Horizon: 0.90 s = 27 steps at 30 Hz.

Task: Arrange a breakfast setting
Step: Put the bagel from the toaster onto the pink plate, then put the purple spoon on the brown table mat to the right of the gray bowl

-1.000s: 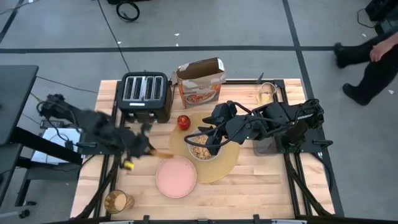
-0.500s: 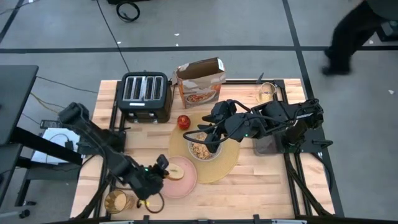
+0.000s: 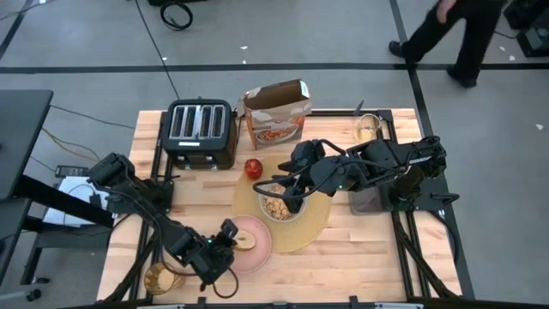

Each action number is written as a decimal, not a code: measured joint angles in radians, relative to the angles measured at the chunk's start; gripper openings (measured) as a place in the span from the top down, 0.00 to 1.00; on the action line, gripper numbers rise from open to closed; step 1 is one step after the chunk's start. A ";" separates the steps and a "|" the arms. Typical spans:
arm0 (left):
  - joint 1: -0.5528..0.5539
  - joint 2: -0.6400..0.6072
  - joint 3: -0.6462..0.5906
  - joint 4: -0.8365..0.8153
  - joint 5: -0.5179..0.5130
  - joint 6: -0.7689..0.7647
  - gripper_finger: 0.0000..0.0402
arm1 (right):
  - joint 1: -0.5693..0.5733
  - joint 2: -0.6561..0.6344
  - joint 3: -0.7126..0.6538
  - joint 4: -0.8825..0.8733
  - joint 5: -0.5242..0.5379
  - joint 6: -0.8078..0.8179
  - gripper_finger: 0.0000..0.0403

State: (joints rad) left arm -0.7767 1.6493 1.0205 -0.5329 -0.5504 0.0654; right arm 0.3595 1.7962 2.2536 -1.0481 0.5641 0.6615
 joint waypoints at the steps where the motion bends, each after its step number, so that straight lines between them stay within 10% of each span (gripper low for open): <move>1: 0.001 0.000 0.000 0.001 0.005 -0.004 0.79 | 0.000 0.000 0.000 0.000 -0.008 0.000 0.60; 27: -0.002 -0.038 0.034 0.002 0.119 -0.031 0.63 | 0.061 0.002 0.000 -0.087 -0.063 0.227 0.60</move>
State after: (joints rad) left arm -0.7792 1.6112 1.0543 -0.5307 -0.4313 0.0345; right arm 0.4202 1.7977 2.2536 -1.1356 0.5007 0.8887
